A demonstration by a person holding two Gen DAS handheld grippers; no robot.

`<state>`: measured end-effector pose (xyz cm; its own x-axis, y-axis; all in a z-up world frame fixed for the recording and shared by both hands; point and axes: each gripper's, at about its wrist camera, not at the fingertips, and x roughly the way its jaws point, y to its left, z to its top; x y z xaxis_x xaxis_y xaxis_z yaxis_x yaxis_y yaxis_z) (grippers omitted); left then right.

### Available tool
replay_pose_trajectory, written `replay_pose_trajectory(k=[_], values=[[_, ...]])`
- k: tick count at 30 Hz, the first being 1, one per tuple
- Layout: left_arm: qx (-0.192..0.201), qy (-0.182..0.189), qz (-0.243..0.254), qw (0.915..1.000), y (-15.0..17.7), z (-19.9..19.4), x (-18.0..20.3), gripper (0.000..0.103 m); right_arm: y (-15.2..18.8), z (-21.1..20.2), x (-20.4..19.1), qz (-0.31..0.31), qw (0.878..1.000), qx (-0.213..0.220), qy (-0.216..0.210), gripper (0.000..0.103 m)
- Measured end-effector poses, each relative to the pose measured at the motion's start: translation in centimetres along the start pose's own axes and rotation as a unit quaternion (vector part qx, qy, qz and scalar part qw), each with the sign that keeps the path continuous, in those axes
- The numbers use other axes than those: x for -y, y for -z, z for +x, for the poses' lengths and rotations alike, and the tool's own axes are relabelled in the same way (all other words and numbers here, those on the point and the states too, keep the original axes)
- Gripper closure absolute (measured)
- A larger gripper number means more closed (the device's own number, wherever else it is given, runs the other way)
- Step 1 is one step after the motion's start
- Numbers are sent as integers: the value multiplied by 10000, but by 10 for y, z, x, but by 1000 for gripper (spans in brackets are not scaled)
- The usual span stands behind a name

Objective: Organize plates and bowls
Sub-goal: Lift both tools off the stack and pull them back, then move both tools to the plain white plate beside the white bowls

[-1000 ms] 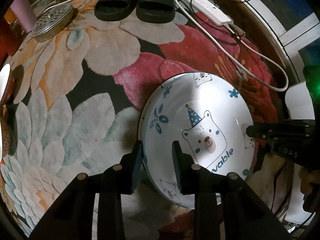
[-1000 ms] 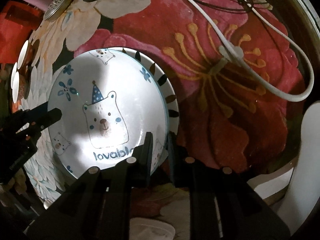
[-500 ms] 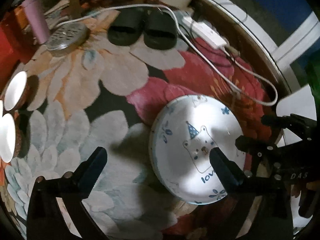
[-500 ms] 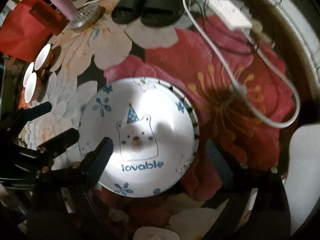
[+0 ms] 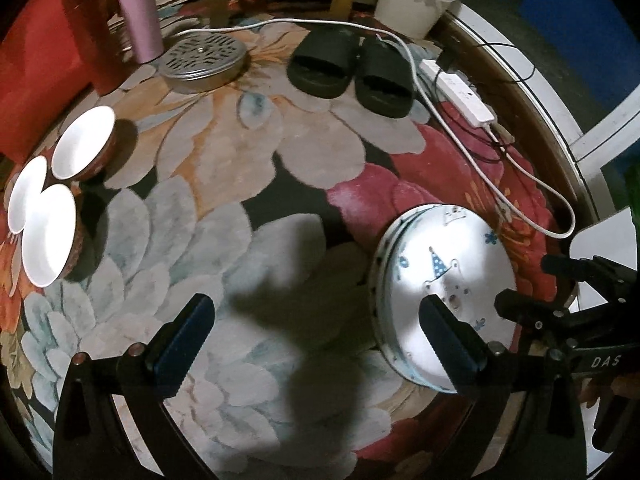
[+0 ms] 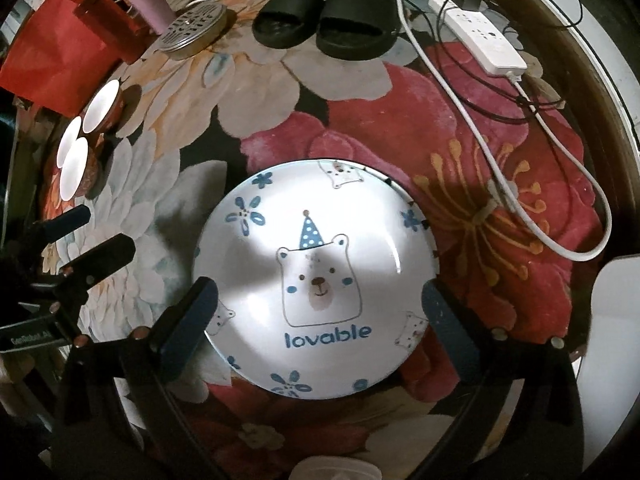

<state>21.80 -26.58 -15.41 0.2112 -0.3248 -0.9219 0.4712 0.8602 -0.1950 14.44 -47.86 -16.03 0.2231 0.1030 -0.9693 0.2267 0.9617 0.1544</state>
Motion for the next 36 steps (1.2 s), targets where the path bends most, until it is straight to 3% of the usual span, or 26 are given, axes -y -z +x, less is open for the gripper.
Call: replay_pose_trajectory(k=[19,36], values=[[60,-233,-346,9991,19,-17,-54,1,2,10,-45,-263,9996,-57,-21,0],[126,-506,-854,9950,44,-33,-128,1,4,24,-94,-637,9978,-193,-23,0]])
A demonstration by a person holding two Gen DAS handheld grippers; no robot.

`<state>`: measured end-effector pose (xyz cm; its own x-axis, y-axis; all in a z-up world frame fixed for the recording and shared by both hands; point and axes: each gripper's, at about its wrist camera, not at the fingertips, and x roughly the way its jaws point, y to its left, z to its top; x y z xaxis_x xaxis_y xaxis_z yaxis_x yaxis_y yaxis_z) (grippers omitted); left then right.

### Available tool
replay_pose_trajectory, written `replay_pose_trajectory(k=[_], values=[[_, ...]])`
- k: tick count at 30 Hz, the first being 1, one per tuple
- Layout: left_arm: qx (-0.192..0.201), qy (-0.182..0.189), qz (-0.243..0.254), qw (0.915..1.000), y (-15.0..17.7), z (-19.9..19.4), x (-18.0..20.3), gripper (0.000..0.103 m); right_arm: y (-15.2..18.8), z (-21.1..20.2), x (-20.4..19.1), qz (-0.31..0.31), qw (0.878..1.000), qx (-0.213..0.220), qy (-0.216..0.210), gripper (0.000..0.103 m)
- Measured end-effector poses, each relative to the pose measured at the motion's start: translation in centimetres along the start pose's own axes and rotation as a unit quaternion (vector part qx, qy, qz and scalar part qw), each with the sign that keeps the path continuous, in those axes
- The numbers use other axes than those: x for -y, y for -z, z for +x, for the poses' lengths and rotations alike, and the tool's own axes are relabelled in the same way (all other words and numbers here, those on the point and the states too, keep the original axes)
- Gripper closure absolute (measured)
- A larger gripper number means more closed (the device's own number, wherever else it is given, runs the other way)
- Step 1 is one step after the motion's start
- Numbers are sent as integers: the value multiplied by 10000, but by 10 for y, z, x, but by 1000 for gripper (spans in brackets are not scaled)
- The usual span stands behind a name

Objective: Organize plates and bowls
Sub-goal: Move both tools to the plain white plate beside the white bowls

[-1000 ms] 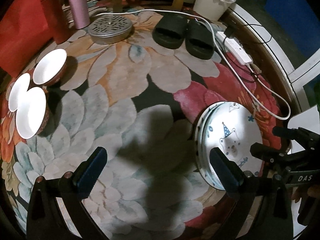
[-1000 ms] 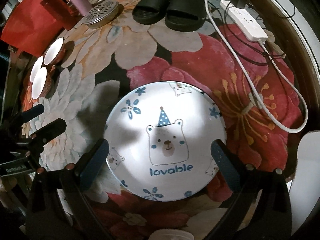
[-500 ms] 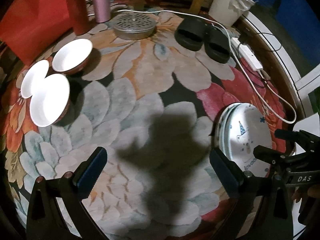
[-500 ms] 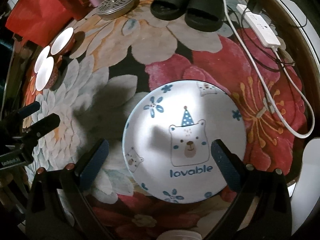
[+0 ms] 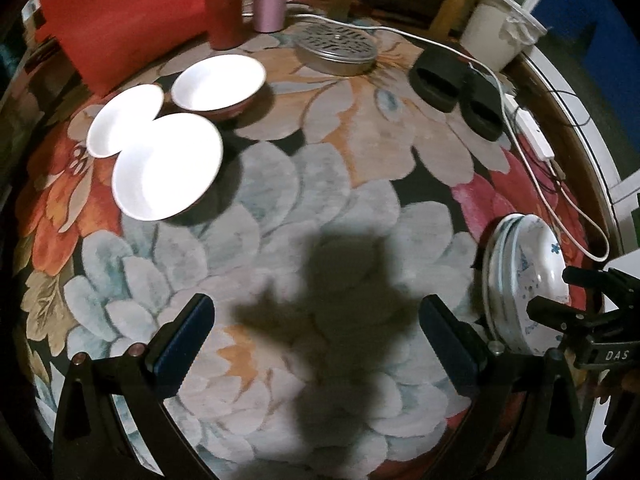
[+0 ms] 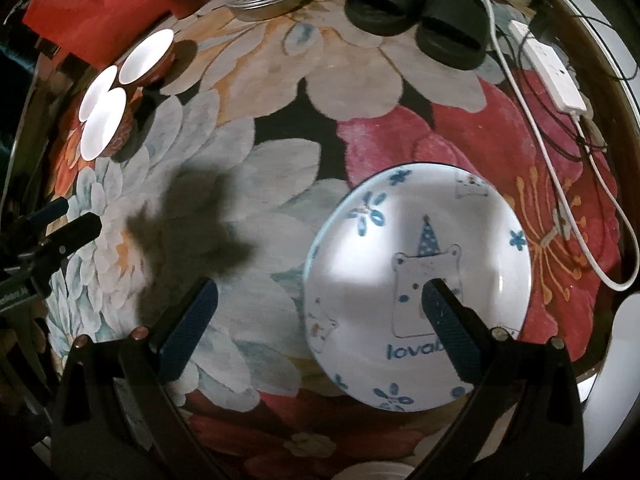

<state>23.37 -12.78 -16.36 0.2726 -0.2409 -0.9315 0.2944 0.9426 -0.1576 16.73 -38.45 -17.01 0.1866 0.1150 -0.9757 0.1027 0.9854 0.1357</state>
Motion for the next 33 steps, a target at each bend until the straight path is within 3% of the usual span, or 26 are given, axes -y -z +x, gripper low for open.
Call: replay_pose_trajectory(k=[14,33], values=[[137,-291,-638,9974,2,-5,-80,1,-17,10,-47,-370,9993,-9,-65,0],[235,-420,-1481,9878,2,9,-166,1,-66,23,-152,-1237,9919,192,-233,0]])
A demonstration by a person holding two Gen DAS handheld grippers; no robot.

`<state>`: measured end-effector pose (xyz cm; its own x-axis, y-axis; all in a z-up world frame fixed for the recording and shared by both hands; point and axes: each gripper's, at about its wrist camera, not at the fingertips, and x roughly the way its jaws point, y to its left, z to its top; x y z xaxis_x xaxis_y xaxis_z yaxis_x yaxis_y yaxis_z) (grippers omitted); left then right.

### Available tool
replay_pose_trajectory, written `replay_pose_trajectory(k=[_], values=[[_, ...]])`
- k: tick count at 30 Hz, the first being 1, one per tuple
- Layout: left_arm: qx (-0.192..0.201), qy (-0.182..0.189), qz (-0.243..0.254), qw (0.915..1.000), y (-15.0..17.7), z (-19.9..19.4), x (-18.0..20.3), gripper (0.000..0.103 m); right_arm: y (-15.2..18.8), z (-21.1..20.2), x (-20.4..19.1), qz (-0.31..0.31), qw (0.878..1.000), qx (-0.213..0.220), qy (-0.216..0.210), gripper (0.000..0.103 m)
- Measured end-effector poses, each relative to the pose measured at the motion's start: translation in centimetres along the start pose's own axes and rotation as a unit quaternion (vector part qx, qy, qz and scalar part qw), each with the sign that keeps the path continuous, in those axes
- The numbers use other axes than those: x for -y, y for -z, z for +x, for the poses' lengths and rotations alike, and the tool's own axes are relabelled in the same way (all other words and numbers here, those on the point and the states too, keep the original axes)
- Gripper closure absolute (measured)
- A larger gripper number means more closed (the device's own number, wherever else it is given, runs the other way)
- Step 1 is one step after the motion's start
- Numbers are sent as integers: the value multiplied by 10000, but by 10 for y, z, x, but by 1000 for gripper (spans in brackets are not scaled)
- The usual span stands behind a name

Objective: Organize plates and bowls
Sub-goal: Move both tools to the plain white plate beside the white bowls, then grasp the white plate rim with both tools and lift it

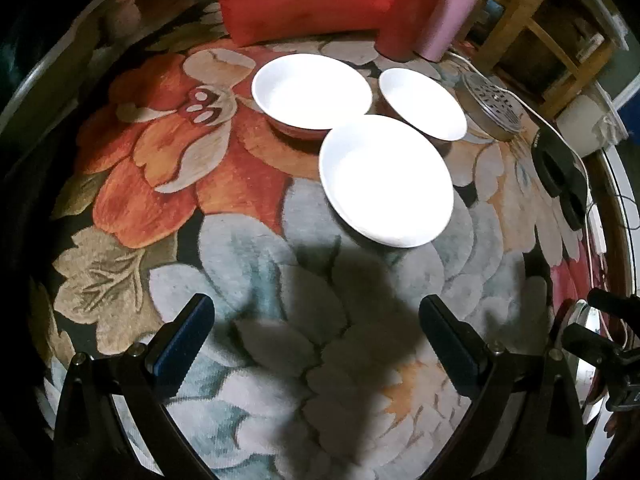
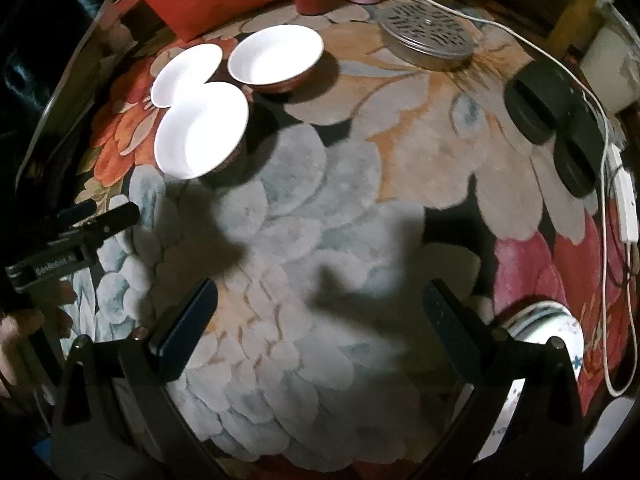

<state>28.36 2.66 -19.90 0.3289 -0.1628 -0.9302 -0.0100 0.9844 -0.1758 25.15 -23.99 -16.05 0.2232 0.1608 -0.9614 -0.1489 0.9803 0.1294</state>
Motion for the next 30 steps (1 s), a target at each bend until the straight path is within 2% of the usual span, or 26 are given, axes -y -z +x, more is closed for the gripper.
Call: replay_pose_trajectory(k=[12,20,24,28,30], values=[[24,151,-300,9994,-3,13,-21,1,-23,21,-25,-138,9999,0,-26,0],[69,287,-464,9985,-17,18,-32,1,-41,34,-33,-181,9998,5,-76,0],[136,351,-570,9977,-28,18,-37,1,-60,38,-34,-72,9996,162,-218,0],[113,382,-592,9975,-41,25,-35,1,-81,50,-35,-13,9994,253,-255,2],[27,396,-622,9973,-47,32,-34,1,-90,59,-34,68,9993,229,-291,11]])
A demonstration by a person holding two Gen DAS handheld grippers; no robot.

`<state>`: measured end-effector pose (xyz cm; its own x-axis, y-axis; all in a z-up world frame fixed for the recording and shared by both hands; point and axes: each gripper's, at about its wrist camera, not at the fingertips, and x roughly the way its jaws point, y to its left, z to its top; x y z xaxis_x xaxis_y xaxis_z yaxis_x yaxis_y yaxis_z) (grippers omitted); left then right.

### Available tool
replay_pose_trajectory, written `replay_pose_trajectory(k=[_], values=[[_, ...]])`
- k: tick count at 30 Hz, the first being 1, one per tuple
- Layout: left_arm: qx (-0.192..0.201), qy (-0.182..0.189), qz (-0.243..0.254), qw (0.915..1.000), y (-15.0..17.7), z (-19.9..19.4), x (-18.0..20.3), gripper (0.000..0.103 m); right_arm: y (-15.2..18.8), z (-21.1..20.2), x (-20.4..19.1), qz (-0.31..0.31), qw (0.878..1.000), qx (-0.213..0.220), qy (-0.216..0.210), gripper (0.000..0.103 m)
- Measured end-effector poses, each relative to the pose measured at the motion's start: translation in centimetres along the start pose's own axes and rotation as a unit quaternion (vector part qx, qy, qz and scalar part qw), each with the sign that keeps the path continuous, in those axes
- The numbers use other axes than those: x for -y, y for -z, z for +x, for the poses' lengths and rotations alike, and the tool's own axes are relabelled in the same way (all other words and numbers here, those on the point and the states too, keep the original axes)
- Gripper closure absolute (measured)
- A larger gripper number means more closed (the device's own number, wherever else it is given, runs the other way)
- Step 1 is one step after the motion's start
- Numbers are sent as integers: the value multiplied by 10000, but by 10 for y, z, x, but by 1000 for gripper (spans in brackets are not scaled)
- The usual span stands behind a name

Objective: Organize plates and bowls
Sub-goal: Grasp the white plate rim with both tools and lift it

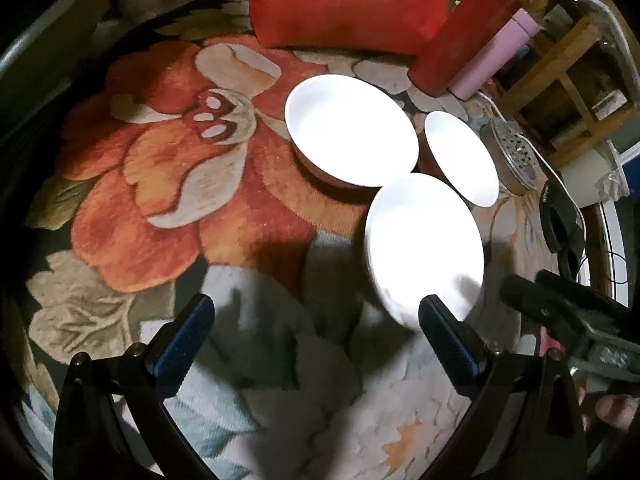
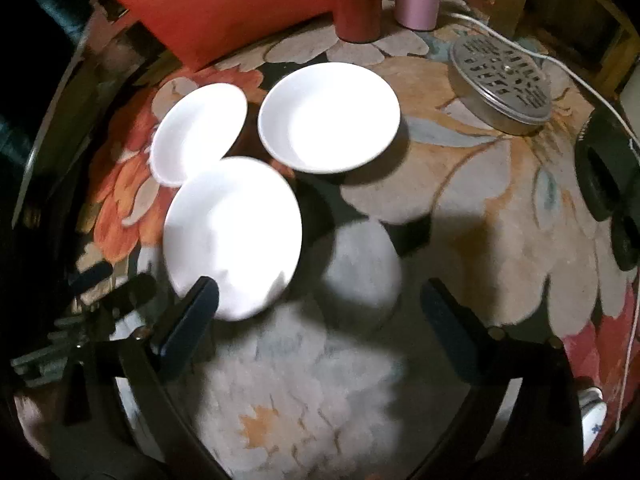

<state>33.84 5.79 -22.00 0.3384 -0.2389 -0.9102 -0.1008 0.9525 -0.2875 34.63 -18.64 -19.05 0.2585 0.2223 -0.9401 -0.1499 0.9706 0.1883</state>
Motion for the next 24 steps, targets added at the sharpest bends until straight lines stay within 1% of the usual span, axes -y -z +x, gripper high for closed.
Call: replay_pose_trajectory(k=[1,2,3,4,6,8,9,10,11,12,13,14,15,17,19,21,24], values=[[-29,6,-22,10000,-3,3,1,1,-4,5,1,55,10000,-18,-26,15],[-37,10,-43,10000,-6,6,2,2,-7,10,1,104,9999,-40,-55,21],[-42,22,-54,10000,-8,9,3,5,-10,17,2,185,9997,-73,-111,27],[-55,58,-70,9999,-10,11,4,7,-12,22,2,255,9995,-108,-155,30],[-140,120,-125,9998,-14,19,7,17,-14,35,3,435,9983,-223,-329,39],[-212,176,-158,9995,-17,26,11,20,-13,45,4,555,9969,-326,-461,45],[-208,177,-133,9995,-18,28,13,24,-13,49,3,574,9965,-371,-488,49],[-208,178,-92,9996,-19,31,17,29,-12,52,3,594,9960,-414,-524,51],[-254,180,-71,9995,-20,35,20,42,-11,56,2,606,9953,-449,-604,59],[-305,186,-51,9993,-20,39,23,53,-11,58,0,604,9948,-454,-678,66],[-365,202,7,9991,-20,44,27,56,-11,60,-2,590,9948,-459,-698,69],[-418,207,65,9989,-20,48,30,66,-11,63,-3,562,9946,-470,-740,79],[-470,218,105,9986,-20,52,33,79,-11,65,-6,508,9943,-489,-797,86],[-496,230,153,9984,-20,54,37,87,-11,65,-12,401,9955,-413,-755,87],[-402,183,246,9987,-19,52,38,87,-10,62,-13,264,9962,-365,-745,88],[-399,212,245,9987,-18,51,36,87,-9,59,-10,250,9955,-360,-835,90],[-358,232,353,9985,-12,45,38,88,-6,51,-9,216,9959,-318,-820,90]])
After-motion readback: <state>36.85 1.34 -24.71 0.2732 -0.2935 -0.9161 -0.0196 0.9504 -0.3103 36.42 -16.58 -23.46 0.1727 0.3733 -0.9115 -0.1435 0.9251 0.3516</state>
